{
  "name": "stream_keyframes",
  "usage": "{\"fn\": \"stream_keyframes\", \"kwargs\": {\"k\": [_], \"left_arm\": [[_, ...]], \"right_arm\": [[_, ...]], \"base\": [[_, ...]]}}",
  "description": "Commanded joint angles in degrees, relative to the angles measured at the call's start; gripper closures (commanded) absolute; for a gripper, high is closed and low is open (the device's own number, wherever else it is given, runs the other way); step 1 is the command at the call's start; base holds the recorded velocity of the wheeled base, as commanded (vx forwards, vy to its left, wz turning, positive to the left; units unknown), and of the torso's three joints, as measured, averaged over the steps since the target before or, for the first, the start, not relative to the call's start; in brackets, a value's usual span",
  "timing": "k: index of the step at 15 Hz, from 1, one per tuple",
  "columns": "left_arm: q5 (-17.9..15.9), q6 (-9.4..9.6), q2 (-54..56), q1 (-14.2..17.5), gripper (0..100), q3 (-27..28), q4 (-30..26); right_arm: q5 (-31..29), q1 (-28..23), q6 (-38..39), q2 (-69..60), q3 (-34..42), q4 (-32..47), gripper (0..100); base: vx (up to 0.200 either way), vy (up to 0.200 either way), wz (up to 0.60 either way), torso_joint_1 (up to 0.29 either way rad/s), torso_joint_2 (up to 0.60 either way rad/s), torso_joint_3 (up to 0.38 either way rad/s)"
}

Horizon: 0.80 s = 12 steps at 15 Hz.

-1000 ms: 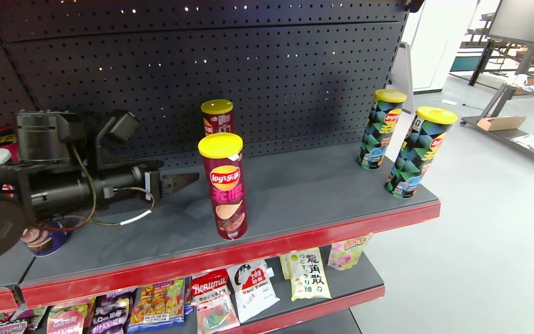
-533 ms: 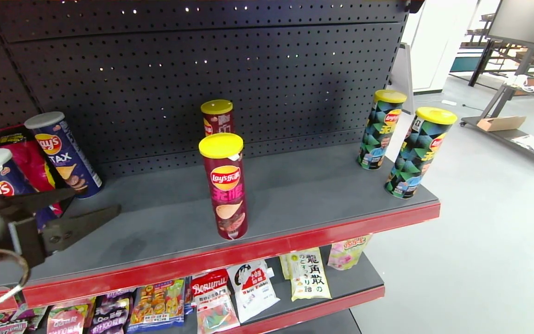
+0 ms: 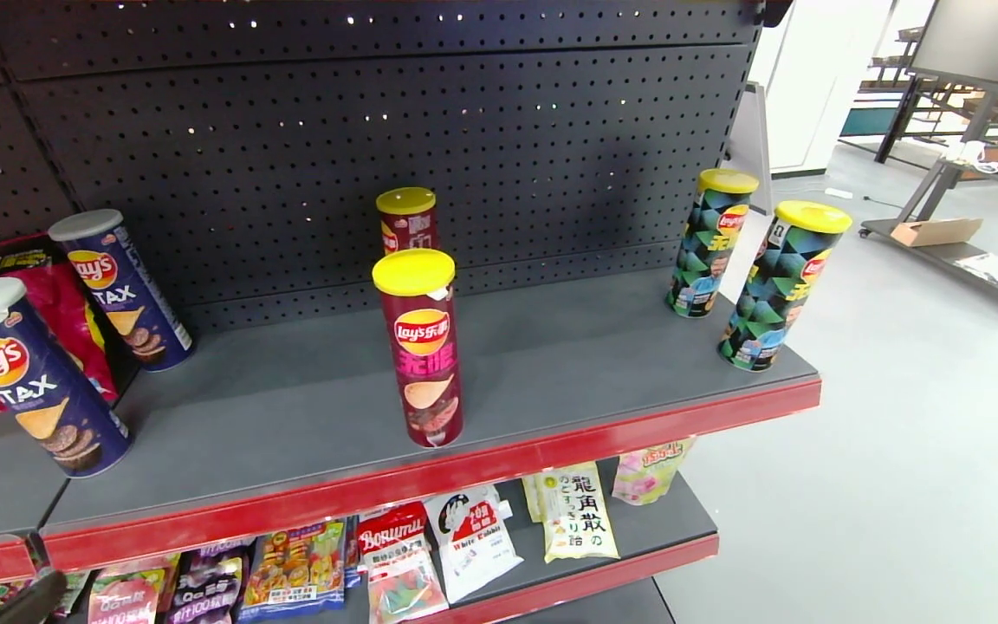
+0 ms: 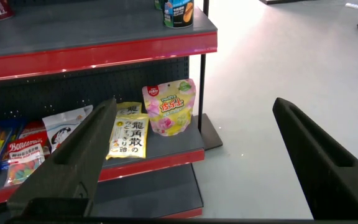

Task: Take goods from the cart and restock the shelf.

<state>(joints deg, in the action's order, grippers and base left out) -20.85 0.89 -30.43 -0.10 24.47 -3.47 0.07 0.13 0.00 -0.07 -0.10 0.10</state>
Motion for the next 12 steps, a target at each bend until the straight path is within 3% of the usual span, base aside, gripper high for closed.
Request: {"fn": "stream_keyframes", "kwargs": {"k": [1, 7, 12], "left_arm": [[3.44, -0.01, 5.99, 0.1, 0, -3.11, 0.22], [9.33, 0.34, 16.89, 0.1, 0, -9.79, -0.22], [10.91, 0.16, 28.67, 0.1, 0, -17.26, -0.92]], "right_arm": [[0.01, 0.04, 0.0, 0.07, 0.01, -0.01, 0], [0.1, 0.04, -0.09, 0.07, 0.01, -0.01, 0], [0.1, 0.04, -0.18, 0.07, 0.01, -0.01, 0]], "base": [[0.0, 0.0, 0.0, 0.0, 0.0, 0.0], [0.0, 0.0, 0.0, 0.0, 0.0, 0.0], [0.0, 0.0, 0.0, 0.0, 0.0, 0.0]]}}
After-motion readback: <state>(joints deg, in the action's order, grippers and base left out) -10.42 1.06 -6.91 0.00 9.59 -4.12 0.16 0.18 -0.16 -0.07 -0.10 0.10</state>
